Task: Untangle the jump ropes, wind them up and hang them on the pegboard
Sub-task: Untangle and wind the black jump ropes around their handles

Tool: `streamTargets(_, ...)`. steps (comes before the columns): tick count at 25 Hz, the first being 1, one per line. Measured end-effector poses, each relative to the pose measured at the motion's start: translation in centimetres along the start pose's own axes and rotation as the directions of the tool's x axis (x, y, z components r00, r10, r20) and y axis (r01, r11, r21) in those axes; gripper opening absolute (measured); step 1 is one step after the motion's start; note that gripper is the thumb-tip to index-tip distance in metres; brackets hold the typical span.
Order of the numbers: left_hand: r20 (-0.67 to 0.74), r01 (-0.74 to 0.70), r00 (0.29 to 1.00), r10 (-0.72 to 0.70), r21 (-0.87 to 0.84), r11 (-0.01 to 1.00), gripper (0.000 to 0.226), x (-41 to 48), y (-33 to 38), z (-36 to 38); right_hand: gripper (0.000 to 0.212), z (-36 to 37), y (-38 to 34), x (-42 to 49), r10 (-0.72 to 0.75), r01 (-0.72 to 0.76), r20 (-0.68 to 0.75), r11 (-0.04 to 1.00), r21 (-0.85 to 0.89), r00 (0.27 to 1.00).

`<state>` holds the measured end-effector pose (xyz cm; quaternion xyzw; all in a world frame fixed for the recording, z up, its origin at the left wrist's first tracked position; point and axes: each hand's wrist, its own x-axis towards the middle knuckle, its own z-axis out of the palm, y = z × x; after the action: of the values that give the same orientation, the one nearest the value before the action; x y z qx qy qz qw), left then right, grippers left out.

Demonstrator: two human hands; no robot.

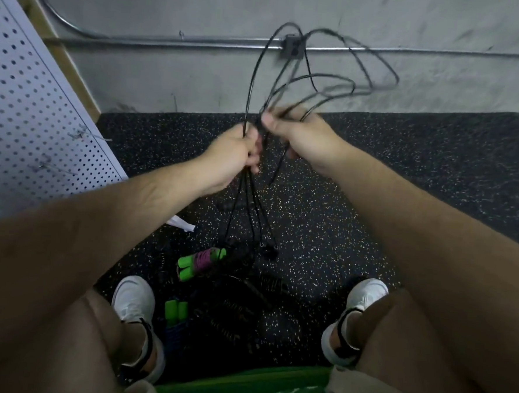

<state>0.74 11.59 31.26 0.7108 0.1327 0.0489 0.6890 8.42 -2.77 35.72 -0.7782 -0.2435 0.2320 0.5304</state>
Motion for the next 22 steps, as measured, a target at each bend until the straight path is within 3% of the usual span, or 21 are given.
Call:
streamTargets(3,-0.012,-0.066,0.998,0.065,-0.215,0.974,0.027,1.0,3.6,-0.1,0.062,0.8,1.9,-0.7,0.138,-0.063,0.385,0.977,-0.202,0.913)
streamTargets(5,-0.018,-0.064,0.998,0.062,-0.275,0.959,0.027,1.7,4.5,-0.2,0.045,2.7,3.1,-0.9,0.166,-0.044,0.460,0.964,-0.264,0.872)
streamTargets(8,-0.043,-0.014,0.999,0.003,-0.246,0.969,0.030,2.3,4.0,-0.4,0.012,5.3,3.8,-1.3,0.176,-0.147,0.215,0.979,-0.145,0.961)
streamTargets(12,0.022,0.072,0.997,-0.075,0.137,0.988,0.046,1.9,1.1,-2.1,0.014,4.1,2.9,-0.8,0.104,-0.091,0.058,0.977,-0.193,0.993)
streamTargets(15,0.130,0.055,0.988,-0.082,0.202,0.978,0.041,0.8,-1.0,-2.8,0.019,2.6,1.0,-0.5,0.049,-0.061,-0.070,0.981,-0.182,0.996)
streamTargets(18,0.260,0.044,0.958,-0.120,0.278,0.960,0.034,-0.1,-2.4,-1.8,0.018,1.3,-1.2,0.1,-0.014,0.016,-0.176,1.000,0.013,0.984)
streamTargets(20,0.231,-0.013,0.970,-0.081,0.381,0.924,0.016,-0.5,-2.8,-0.5,0.019,0.2,-2.5,0.6,-0.037,0.080,-0.242,0.982,0.172,0.970)
streamTargets(22,0.145,-0.024,0.989,-0.033,0.371,0.928,0.017,-0.4,-2.0,0.4,0.025,-0.8,-2.9,0.6,-0.060,0.132,-0.276,0.959,0.250,0.959)
